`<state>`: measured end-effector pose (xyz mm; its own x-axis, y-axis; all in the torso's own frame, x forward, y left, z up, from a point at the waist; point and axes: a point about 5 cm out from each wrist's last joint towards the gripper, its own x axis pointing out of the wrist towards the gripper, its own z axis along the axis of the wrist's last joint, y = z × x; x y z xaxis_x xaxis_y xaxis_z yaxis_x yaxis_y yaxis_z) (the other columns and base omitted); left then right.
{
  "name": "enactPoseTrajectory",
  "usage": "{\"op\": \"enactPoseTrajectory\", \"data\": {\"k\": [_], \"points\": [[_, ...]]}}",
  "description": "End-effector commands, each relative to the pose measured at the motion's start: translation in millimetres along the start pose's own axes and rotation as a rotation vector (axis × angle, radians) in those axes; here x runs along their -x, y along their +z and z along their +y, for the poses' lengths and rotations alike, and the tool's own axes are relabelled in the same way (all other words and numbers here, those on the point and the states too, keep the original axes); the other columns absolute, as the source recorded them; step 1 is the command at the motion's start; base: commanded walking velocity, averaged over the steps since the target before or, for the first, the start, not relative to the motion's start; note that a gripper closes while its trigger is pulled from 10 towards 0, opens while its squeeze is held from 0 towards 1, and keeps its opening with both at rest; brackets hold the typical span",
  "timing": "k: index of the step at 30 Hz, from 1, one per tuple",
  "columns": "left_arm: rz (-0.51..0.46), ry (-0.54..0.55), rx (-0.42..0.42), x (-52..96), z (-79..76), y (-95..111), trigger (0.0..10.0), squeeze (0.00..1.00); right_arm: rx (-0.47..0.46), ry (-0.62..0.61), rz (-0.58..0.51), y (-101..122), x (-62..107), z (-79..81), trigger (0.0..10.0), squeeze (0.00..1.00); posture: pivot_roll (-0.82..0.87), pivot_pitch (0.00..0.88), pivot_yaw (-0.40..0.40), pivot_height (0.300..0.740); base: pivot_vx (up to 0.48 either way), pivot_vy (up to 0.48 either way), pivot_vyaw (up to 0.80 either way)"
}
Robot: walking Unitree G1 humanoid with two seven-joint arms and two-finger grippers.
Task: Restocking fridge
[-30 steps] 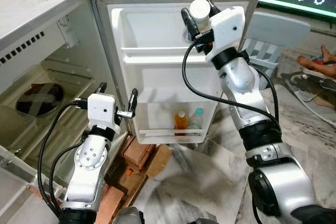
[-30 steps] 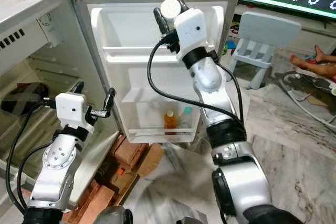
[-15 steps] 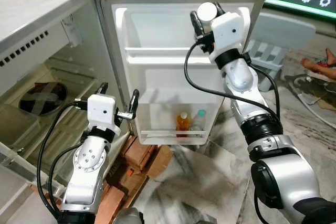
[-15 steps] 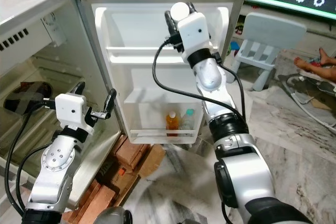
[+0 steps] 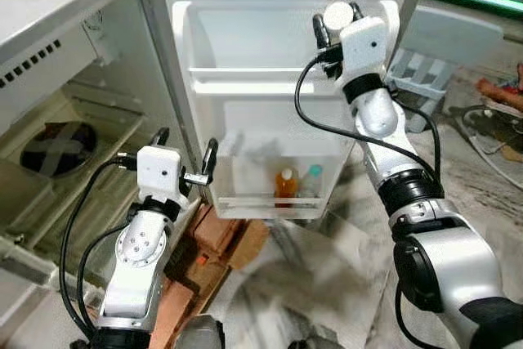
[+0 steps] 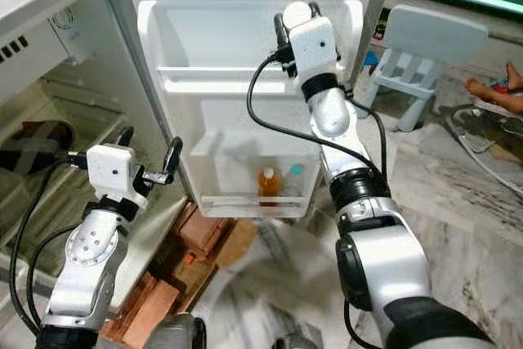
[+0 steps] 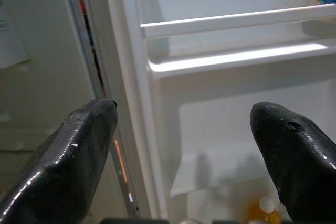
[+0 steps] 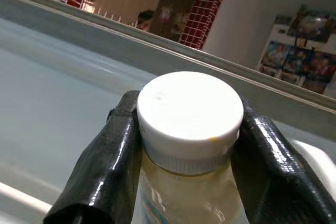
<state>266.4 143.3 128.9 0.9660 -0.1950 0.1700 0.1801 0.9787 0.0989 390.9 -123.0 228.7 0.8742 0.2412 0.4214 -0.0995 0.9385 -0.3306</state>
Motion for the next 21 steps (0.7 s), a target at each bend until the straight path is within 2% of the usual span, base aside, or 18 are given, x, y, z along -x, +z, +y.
{"op": "enactPoseTrajectory", "data": {"k": [1,3,5,8,21], "points": [[-0.011,-0.012,-0.009,-0.1,-1.4,4.5,10.0,0.00,-0.037,-0.059,0.004,4.3,-7.1,-9.4,10.0,0.00,0.15,0.026,-0.017,0.740,0.000,0.000,0.00],[-0.010,-0.015,-0.011,-0.1,-1.7,4.5,10.0,0.00,-0.070,-0.091,0.065,-4.3,-5.9,-14.1,10.0,0.00,0.15,0.027,-0.017,0.740,0.000,0.000,0.00],[-0.010,-0.015,-0.011,-0.1,-1.7,4.5,10.0,0.00,-0.074,-0.097,0.079,-6.2,-5.7,-15.1,10.0,0.00,0.15,0.027,-0.017,0.740,0.000,0.000,0.00],[-0.007,-0.013,-0.013,0.3,-1.6,4.4,10.0,0.00,-0.109,-0.156,0.164,-16.3,-4.6,-26.3,10.0,0.00,0.15,0.030,-0.020,0.740,0.000,0.000,0.00],[-0.001,-0.016,-0.017,-0.2,-1.7,3.7,10.0,0.00,-0.141,-0.210,0.250,-25.7,-2.9,-38.1,10.0,0.00,0.15,0.029,-0.016,0.740,0.000,0.000,0.00]]}}
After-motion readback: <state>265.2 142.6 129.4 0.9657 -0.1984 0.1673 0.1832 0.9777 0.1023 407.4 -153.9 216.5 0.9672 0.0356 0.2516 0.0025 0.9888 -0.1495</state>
